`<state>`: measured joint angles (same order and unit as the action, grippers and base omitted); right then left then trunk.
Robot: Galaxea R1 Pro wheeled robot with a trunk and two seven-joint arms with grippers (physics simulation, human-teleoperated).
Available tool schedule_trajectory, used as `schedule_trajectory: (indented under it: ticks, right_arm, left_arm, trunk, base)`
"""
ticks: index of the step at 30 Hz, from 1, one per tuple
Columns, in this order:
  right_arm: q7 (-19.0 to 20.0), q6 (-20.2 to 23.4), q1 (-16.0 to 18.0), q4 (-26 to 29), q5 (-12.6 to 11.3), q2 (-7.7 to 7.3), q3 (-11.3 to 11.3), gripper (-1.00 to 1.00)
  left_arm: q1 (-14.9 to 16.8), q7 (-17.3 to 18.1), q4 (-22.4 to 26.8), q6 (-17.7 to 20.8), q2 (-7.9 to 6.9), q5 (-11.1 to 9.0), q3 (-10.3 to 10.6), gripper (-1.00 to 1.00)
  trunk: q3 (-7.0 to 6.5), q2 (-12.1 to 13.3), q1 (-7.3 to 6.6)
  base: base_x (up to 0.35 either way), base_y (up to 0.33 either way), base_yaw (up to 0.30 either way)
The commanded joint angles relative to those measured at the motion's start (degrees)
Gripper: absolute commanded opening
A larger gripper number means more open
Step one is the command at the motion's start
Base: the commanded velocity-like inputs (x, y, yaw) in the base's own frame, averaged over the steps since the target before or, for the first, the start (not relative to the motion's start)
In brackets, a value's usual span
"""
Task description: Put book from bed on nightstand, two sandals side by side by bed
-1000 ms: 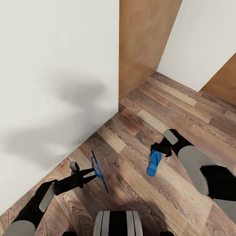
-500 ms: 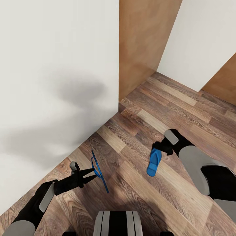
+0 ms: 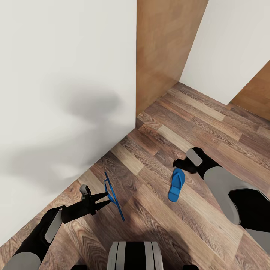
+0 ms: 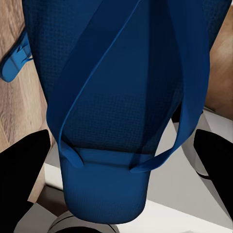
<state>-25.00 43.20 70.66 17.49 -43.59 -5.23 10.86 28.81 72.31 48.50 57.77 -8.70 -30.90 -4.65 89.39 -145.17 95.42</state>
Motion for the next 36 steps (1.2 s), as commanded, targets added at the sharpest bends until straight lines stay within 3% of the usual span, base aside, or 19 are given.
schedule_trajectory:
  ticks: [1,21,36]
  right_arm:
    - [-0.1,0.1,0.0,0.1,-0.6,-0.05,0.4,1.0]
    - [1.2,0.0,0.0,0.1,-0.4,-0.04,0.5,1.0]
    - [1.1,0.0,0.0,0.1,-0.4,-0.04,1.0,1.0]
  left_arm:
    - [0.0,0.1,0.0,0.4,-0.01,-0.1,0.0,-1.0]
    - [0.0,0.1,0.0,0.4,-0.01,-0.1,0.0,-1.0]
    - [0.0,0.2,0.0,0.4,-0.48,-0.1,0.0,-1.0]
  trunk:
    - [0.03,0.0,-0.01]
    - [0.03,0.0,-0.01]
    - [3.36,-0.2,0.38]
  base:
    - [0.0,0.0,0.0]
    - [0.0,0.0,0.0]
    - [0.0,0.0,0.0]
